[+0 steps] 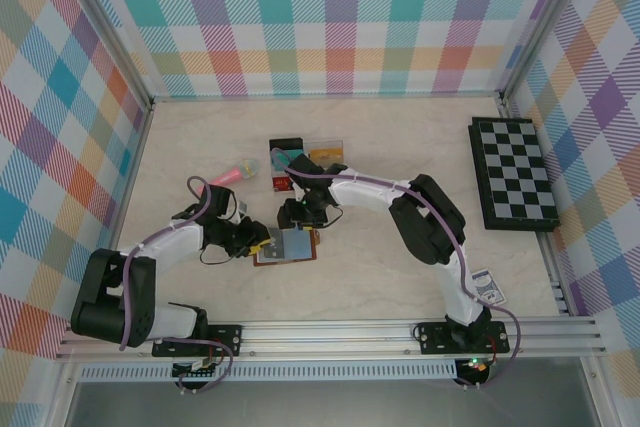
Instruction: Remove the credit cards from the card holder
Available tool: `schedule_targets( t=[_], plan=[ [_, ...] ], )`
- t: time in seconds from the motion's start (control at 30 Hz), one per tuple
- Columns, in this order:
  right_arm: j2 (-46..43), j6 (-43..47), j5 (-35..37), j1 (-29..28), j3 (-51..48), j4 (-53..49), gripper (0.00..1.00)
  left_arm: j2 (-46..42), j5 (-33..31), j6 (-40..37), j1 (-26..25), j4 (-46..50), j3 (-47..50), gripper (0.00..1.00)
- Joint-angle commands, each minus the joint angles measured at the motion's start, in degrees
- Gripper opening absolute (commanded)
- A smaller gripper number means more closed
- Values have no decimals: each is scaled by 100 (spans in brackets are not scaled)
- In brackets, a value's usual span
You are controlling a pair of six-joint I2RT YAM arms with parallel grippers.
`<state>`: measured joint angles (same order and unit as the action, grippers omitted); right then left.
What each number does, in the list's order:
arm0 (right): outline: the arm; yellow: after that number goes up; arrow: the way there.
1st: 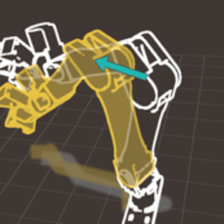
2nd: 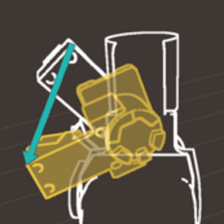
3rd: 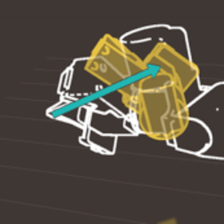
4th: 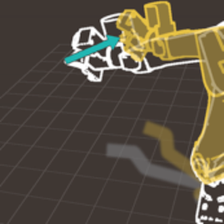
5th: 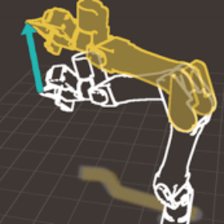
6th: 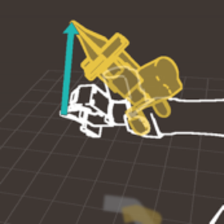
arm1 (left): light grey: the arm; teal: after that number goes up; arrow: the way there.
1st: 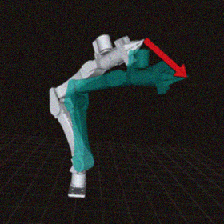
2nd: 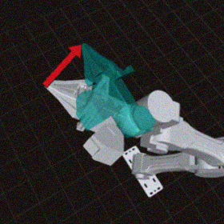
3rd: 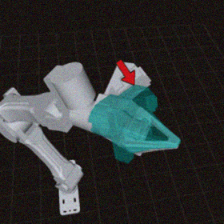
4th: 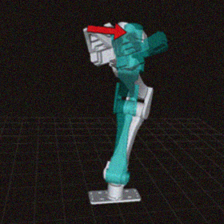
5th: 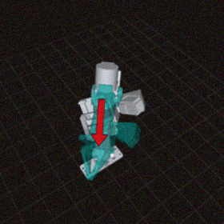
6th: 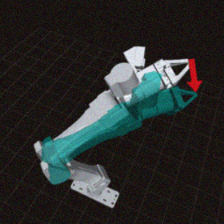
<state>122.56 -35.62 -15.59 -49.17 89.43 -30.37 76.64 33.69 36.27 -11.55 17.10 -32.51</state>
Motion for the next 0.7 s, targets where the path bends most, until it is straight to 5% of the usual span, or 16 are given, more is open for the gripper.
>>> schedule_targets(
  t=[0.0,0.67],
  plan=[
    [41,-107,-233,-38,-127,141,54,-170,435,87,-58,-430,5,27],
    [-1848,-615,495,262,-1257,1007,61,-195,435,329,-109,-751,152,26]
  ],
)
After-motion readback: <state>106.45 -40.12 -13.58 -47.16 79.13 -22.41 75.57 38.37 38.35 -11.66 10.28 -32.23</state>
